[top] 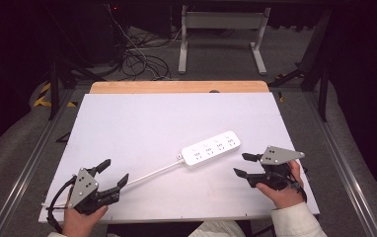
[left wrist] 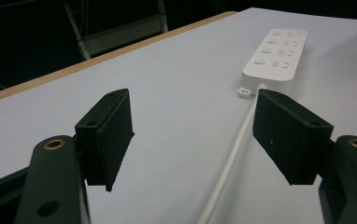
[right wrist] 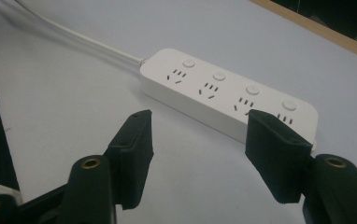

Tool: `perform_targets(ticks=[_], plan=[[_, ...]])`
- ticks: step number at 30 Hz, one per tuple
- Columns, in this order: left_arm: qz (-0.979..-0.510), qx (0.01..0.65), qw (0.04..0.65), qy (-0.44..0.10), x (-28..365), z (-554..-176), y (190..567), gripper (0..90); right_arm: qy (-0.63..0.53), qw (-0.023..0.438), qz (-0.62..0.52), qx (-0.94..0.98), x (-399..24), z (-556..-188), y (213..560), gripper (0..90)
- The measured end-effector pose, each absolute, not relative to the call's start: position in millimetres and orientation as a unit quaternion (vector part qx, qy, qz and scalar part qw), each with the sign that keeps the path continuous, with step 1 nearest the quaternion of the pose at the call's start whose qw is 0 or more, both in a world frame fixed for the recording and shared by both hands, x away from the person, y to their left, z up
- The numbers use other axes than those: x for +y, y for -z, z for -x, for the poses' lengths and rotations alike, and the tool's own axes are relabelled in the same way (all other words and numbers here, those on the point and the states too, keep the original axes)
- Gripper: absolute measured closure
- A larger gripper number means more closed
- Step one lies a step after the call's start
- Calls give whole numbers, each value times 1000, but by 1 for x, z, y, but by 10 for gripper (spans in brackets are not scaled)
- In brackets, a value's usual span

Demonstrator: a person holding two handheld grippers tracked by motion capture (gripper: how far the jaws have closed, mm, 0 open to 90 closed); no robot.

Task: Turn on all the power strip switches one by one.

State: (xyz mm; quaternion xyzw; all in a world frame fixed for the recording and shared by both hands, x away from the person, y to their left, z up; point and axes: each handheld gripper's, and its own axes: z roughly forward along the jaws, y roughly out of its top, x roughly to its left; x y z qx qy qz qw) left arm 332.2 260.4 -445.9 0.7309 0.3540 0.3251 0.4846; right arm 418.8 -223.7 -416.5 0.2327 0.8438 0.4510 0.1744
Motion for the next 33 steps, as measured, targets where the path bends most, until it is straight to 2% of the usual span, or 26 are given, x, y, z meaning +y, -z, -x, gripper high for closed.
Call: perform_targets(ticks=[15,22,24,25,27,28,29,30,33], plan=[[-733,351,482,-327,259,-332,446,289,-446,165,-242,846,-212,-440,394,466],[-734,350,482,-327,259,-332,446,289,-446,157,-238,848,-207,-450,384,584],[-735,348,480,-329,259,-332,446,289,-450,151,-234,848,-205,-452,383,654],[-735,348,481,-328,259,-332,446,289,-450,151,-234,848,-205,-452,383,654],[-735,347,480,-330,259,-332,446,290,-454,160,-228,846,-204,-453,383,734],[-735,347,481,-329,259,-332,446,290,-454,160,-228,846,-204,-453,383,734],[-735,348,481,-329,258,-332,446,289,-451,162,-230,847,-203,-455,381,794],[-735,347,480,-329,258,-332,446,289,-451,162,-230,847,-203,-455,381,794],[-735,348,480,-329,258,-332,446,289,-439,160,-242,850,-202,-462,380,897]])
